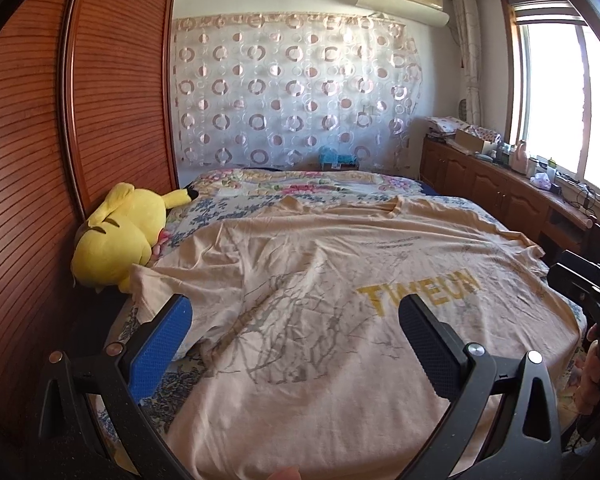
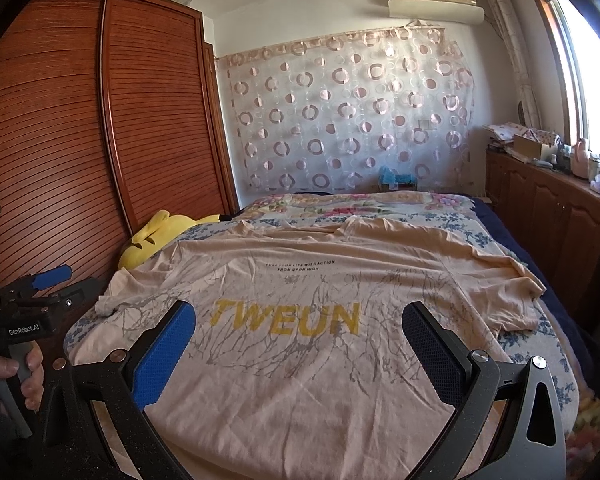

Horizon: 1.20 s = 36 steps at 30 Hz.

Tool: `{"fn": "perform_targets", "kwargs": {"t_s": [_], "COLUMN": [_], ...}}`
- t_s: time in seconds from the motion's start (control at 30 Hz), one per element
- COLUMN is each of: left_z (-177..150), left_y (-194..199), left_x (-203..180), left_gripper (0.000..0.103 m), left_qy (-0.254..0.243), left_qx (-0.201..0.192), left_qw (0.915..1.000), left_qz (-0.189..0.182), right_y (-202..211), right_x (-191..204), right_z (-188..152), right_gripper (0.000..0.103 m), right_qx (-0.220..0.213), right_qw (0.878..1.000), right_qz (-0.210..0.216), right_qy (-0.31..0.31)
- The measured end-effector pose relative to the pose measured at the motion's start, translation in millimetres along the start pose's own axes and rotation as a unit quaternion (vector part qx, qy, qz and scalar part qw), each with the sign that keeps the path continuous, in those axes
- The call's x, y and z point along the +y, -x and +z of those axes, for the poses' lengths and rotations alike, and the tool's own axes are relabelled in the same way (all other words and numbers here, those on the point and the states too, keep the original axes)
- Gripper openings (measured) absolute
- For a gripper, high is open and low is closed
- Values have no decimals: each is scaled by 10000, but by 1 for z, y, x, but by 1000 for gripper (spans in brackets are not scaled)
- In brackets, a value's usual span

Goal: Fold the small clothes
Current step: 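Reach the left tool to the T-shirt hem and close on it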

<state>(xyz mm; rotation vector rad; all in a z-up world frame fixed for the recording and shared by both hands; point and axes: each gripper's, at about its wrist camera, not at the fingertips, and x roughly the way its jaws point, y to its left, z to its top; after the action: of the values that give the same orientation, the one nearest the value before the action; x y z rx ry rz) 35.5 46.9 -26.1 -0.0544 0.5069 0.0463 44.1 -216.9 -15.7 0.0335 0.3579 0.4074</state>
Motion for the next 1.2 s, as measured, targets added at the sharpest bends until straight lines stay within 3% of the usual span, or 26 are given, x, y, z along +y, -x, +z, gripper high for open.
{"fn": "perform_targets", "kwargs": {"t_s": [0.2,0.5,0.63,0.73,0.83,0.97,1.1,1.2], "left_z": [-2,-3,-6,-7,-6,-8,-11,-10], "left_y": [-18,-56,-72,-84,-96,-111,-113,-115], "left_x": [32,79,99,107,117,134,140,142], "left_gripper": [103,103,100,95,83,69,63,50], "left_qy": [154,36,159,98,174,323,341,290], "left_qx": [83,419,736,941,1243,1627,1731,1752], "left_qw": [9994,9975,9961,9946,9920,9860,9842,9839], "left_qz": [308,575,460,421,147,193,173,194], "right_y": [-31,-52,-61,-67,-69,-70,-71,-66], "right_x": [6,18,7,6,2,-2,-11,-13], "right_z": [3,16,23,25,25,30,34,38], "right_gripper": [103,103,103,103,103,103,103,103], "right_qx": [85,316,567,784,1000,1180,1379,1381], "right_qw": [9994,9975,9959,9935,9905,9875,9858,9854], "right_qz": [-174,102,394,534,573,581,588,557], "right_qy": [304,629,591,629,753,863,756,824]}}
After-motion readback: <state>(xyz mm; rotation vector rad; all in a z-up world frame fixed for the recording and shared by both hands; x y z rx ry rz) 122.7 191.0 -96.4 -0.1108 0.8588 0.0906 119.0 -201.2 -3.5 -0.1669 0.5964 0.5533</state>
